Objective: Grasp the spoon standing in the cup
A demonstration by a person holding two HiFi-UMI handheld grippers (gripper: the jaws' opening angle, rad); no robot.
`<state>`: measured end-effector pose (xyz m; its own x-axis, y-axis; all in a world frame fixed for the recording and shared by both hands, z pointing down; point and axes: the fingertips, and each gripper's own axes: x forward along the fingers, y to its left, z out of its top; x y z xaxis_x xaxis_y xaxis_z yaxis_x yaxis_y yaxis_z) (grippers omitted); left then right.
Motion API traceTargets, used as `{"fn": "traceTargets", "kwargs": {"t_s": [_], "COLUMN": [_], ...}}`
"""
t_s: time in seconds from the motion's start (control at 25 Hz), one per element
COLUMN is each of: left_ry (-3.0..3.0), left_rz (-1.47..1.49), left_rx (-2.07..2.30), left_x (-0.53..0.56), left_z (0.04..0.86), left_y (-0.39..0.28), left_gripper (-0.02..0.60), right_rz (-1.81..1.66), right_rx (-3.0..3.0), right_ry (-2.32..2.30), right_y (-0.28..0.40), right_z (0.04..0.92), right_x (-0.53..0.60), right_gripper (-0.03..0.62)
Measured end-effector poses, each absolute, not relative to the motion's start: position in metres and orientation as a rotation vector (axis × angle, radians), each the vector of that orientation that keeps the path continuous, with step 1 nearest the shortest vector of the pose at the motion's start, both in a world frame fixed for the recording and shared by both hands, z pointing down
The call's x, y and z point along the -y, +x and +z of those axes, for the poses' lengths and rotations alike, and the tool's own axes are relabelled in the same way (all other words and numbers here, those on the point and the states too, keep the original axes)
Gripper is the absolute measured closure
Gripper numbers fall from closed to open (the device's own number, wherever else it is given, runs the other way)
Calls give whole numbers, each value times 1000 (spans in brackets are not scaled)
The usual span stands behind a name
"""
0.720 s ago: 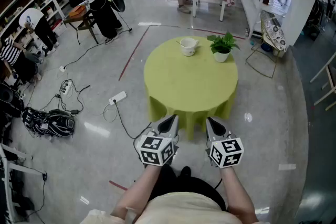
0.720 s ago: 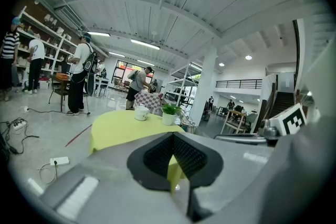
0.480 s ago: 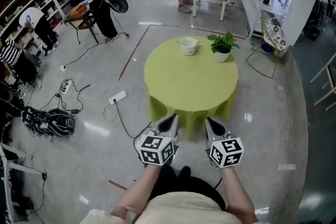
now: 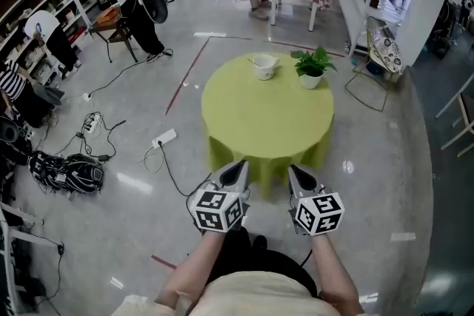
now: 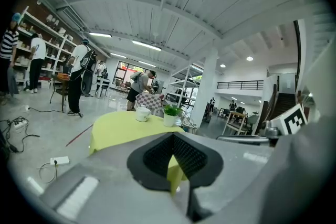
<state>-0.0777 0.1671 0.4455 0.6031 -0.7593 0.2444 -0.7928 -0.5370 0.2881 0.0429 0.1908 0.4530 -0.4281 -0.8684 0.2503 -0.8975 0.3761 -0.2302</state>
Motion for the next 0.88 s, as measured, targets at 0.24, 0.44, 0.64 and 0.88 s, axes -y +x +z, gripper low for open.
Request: {"fn": "traceTargets", "kwargs": {"t_s": [0.24,0.44,0.64,0.88], "left_ry": [2446,2488,2487,2469], "left_rz": [113,152,160,162], "left_rx": [1259,1259,1242,1222], "left_x": [-153,-140,-117,-78], "left_z": [447,447,453,462], "left_y": [-80,-75,-68,-61], "left_gripper": [580,580,580,580], "right_rz": [506,503,506,521], "right_rx": [2531,2501,2486,2462], "right_ry": [1631,1660,1661,1666], "right_y": [43,50,55,63], "right_z": [451,454,458,466], "right_x": [-180,-167,-146,-112], "right_gripper": [592,592,592,592]}}
